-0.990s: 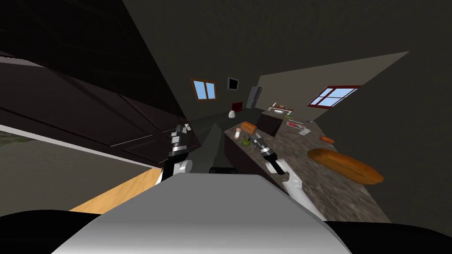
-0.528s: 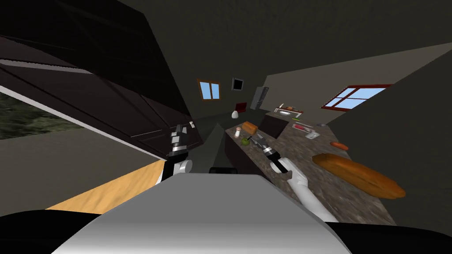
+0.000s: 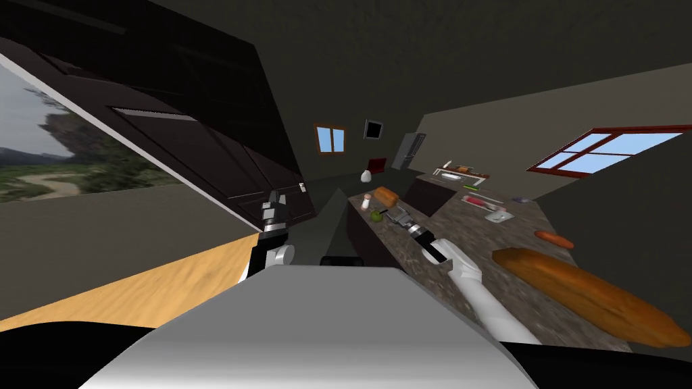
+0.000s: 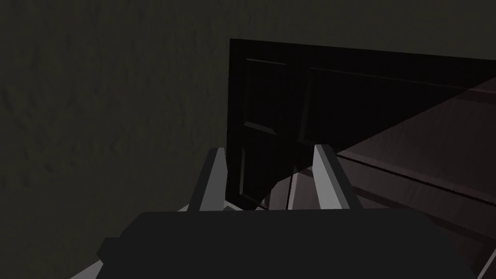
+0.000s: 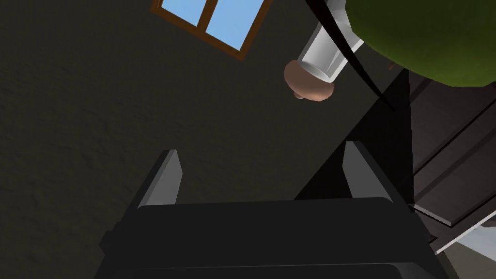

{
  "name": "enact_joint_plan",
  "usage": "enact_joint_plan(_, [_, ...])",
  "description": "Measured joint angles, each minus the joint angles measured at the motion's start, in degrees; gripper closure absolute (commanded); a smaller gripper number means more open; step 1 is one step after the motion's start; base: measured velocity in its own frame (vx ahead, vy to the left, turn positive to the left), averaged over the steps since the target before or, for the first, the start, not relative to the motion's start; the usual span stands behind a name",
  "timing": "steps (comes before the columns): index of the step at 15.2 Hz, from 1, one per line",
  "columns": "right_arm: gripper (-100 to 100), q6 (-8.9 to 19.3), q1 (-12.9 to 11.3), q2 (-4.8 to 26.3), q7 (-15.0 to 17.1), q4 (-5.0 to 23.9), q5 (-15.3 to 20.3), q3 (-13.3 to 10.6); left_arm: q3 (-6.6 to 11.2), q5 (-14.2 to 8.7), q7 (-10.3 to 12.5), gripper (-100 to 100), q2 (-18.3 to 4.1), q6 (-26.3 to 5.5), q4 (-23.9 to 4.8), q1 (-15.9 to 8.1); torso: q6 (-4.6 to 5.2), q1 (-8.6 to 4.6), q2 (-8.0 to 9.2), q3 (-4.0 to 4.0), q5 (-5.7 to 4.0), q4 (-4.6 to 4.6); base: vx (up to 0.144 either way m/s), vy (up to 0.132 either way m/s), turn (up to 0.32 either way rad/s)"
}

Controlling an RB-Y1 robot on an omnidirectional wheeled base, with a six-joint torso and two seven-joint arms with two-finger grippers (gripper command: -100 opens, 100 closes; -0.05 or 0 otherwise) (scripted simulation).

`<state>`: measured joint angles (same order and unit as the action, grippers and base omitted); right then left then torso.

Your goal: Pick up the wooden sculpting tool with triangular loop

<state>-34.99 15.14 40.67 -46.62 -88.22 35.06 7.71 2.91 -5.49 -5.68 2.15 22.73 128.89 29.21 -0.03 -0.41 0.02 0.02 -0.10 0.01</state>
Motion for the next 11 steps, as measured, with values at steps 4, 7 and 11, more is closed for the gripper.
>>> enact_joint_plan(4, [-100,-0.66,-1.23,2.50,-3.98,3.76,3.27,0.38,0.00,0.00,0.00,0,0.00,0.00,0.00,0.00,0.01,0.04,-0.06,-0.03,0.01,-0.01,-0.044,-0.052,0.169])
enact_joint_plan(7, [-100,-1.25,-2.17,3.87,-7.27,6.71,5.73,0.53,0.00,0.00,0.00,0,0.00,0.00,0.00,0.00,-0.01,0.06,-0.14,-0.08,0.02,-0.03,-0.033,-0.046,0.165])
enact_joint_plan(11, [-100,-2.10,-3.61,5.87,-11.46,10.79,9.09,0.60,0.00,0.00,0.00,0,0.00,0.00,0.00,0.01,-0.01,0.03,-0.25,-0.14,0.01,-0.05,-0.012,-0.049,0.229])
